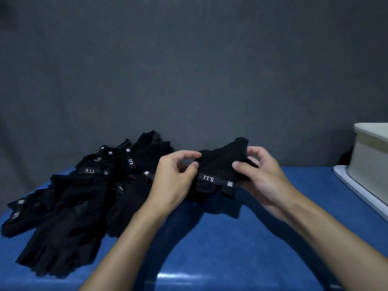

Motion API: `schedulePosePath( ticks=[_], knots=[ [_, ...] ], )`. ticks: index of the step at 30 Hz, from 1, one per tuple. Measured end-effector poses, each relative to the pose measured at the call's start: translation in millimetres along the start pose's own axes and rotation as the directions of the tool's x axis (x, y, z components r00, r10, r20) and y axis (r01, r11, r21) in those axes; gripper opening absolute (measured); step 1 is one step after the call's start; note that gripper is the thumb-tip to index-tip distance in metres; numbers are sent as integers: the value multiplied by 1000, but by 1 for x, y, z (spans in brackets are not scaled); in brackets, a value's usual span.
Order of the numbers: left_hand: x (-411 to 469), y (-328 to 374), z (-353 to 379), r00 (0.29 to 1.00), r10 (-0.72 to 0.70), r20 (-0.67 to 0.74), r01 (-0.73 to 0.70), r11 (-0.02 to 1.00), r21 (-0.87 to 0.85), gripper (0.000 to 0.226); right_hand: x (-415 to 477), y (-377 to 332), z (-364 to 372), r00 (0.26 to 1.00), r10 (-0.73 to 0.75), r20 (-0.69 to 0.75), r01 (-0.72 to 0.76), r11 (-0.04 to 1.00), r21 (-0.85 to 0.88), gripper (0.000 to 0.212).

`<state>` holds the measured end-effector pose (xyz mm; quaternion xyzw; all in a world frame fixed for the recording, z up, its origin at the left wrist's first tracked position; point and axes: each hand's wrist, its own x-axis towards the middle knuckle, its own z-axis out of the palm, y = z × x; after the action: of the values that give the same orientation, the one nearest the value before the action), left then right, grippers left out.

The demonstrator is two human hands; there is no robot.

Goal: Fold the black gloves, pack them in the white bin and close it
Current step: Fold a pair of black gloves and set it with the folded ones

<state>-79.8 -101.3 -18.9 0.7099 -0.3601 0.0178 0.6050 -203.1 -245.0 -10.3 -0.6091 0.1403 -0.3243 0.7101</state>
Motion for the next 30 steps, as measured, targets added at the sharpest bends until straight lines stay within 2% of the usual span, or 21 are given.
schedulePosePath(
  ticks=[2, 4, 5, 6, 7, 10, 14, 16, 19, 22, 24, 26, 28, 30],
  knots=[
    [-5, -7, 4, 989, -54, 140, 44, 996, 80, 18, -1, 8, -14, 1000, 11, -26, -18, 957, -290, 42],
    [-16, -14, 17, 951, -107, 289, 29, 965, 261, 14, -6, 18, -39, 996, 83, -43, -91, 766, -636, 60],
    [-20, -17, 15, 945, -103, 310, -12, 938, 347, 13, -6, 22, -46, 996, 84, -36, -82, 648, -757, 66],
    [-24, -19, 16, 942, -86, 324, -54, 915, 401, 16, -7, 25, -52, 998, 65, -26, -58, 553, -831, 66],
    [-27, -20, 18, 940, -62, 334, -89, 904, 419, 19, -10, 26, -56, 1000, 19, -12, -20, 501, -865, 61],
    [-35, -22, 26, 931, -22, 364, -149, 888, 435, 31, -19, 24, -61, 991, -94, 94, 128, 491, -861, 38],
    [-38, -25, 29, 918, -76, 390, -154, 836, 526, 44, -32, 26, -59, 951, -28, 308, 298, 343, -891, 46],
    [-38, -24, 30, 919, -93, 382, -155, 808, 568, 50, -34, 30, -60, 941, -10, 338, 327, 276, -904, 40],
    [-38, -23, 30, 920, -155, 361, -146, 718, 681, 57, -33, 32, -62, 941, -25, 339, 332, 279, -901, 17],
    [-36, -26, 29, 940, -128, 317, -128, 727, 675, 51, -31, 30, -69, 950, -48, 309, 311, 250, -917, 4],
    [-36, -27, 30, 950, -12, 312, -191, 766, 614, 45, -30, 31, -73, 953, -62, 296, 302, 230, -925, 8],
    [-37, -26, 32, 925, 64, 375, -276, 791, 546, 42, -31, 32, -73, 951, -61, 303, 308, 269, -912, 23],
    [-38, -27, 34, 889, 74, 453, -334, 780, 529, 43, -32, 34, -71, 943, -37, 332, 327, 305, -894, 36],
    [-40, -27, 35, 862, 44, 505, -360, 754, 550, 53, -33, 35, -68, 932, -30, 361, 353, 295, -888, 33]
  ],
)
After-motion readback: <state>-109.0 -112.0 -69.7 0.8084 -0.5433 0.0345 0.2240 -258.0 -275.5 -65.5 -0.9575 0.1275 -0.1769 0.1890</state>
